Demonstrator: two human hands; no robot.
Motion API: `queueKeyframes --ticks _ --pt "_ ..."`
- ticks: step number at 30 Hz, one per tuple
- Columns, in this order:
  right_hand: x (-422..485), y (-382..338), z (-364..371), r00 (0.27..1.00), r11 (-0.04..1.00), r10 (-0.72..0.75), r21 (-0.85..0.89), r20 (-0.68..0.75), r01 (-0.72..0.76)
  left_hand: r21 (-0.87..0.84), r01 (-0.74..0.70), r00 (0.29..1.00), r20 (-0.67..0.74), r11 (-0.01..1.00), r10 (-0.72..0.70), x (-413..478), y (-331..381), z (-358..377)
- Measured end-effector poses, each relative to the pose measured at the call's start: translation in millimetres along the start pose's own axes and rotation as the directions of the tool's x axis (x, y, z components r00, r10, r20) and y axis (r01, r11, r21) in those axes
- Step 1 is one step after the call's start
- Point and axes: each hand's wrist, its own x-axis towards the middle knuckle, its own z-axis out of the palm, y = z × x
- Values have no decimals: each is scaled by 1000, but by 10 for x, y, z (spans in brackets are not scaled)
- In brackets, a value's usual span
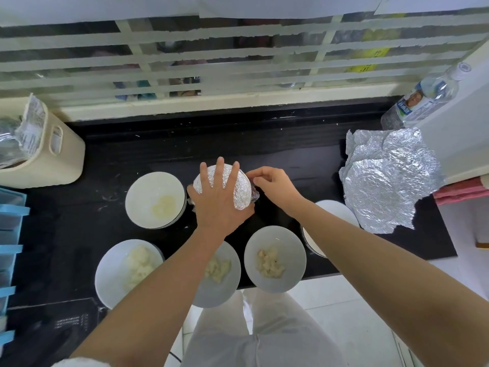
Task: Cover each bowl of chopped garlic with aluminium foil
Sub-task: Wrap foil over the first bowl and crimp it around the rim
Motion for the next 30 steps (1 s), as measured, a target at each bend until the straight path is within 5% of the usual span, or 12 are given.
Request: queueKeyframes --ticks 8,17,25,30 --pt "-70 70 -42 993 992 -89 -86 70 95 -23 -14 1000 -20 1000 13 -2 2 -4" --pt "-10 42 1 998 979 -55 -198 -36 47 -20 -11 1000 -10 1000 11 -3 -5 4" --pt "-69 61 138 962 900 -210 -418 -174 121 -16 -5 1000 -3 1000 5 0 0 -8" --pt "-158 122 200 942 935 -248 -311 -226 172 -14 -5 1000 5 1000 5 3 1 -8"
